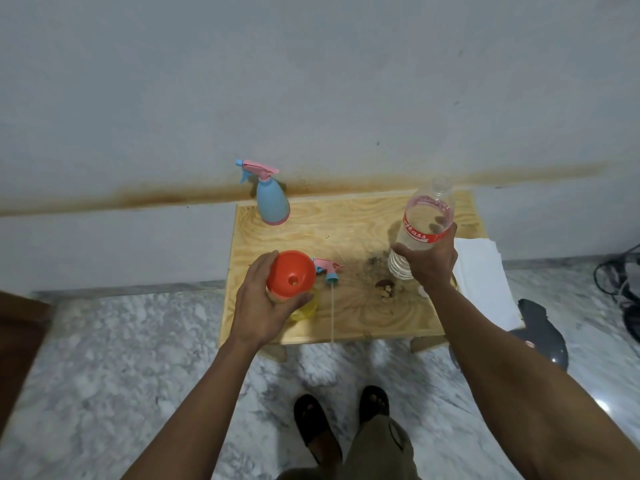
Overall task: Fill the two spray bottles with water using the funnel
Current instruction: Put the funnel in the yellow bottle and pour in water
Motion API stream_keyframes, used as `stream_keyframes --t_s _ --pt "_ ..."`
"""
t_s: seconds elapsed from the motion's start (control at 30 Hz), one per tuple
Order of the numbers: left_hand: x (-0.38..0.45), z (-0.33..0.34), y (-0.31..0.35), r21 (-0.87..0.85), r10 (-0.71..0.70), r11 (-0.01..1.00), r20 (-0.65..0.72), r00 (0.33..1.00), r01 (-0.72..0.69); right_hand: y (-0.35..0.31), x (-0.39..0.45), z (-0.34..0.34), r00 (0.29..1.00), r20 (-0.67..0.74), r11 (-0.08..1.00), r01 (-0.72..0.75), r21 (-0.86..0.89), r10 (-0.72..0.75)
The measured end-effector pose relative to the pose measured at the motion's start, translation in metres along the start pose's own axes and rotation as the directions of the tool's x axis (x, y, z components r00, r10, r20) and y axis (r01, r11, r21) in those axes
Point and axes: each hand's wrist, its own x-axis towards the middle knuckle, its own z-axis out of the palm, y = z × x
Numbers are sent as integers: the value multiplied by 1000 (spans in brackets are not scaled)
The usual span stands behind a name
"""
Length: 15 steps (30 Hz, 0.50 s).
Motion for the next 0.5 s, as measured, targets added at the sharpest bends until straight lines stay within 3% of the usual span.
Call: stream_keyframes --t_s 0.5 --pt "0 -6 8 -10 -23 1000 -20 1000 23 1 -12 -15 996 65 998 -63 -20 64"
